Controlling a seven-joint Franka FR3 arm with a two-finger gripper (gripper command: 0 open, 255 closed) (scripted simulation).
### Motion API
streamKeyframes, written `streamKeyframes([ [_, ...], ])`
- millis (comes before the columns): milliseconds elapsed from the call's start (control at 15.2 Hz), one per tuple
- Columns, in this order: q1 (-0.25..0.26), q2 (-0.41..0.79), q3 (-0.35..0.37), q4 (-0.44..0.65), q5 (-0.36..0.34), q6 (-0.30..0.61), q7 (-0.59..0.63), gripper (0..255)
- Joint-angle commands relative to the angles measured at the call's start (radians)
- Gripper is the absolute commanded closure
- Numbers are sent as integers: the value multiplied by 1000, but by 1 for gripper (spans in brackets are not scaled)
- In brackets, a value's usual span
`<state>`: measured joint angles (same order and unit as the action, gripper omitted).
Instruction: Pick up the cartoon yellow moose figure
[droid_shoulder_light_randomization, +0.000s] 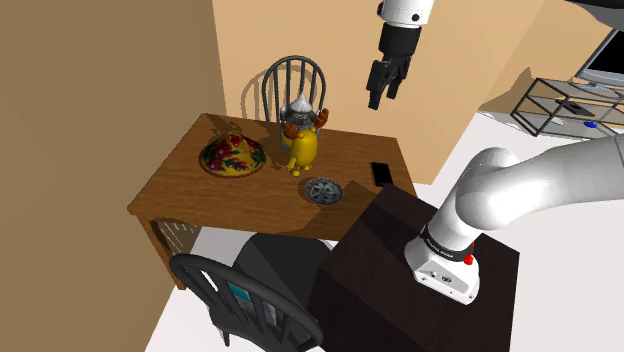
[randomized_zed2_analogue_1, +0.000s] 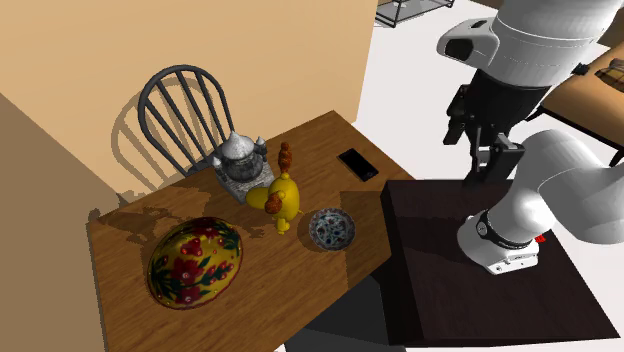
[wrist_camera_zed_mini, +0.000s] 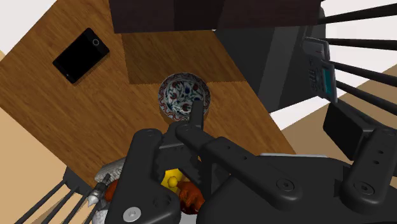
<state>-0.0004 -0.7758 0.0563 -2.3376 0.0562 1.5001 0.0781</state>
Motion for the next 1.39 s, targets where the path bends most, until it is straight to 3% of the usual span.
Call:
streamKeyframes([
  [0,0,0,0,0,0,0,0,0],
  [660,-16,284,-60,-3,-46,312,-125,0],
  [1320,-24,637,-105,139,-50,550,-240,0],
])
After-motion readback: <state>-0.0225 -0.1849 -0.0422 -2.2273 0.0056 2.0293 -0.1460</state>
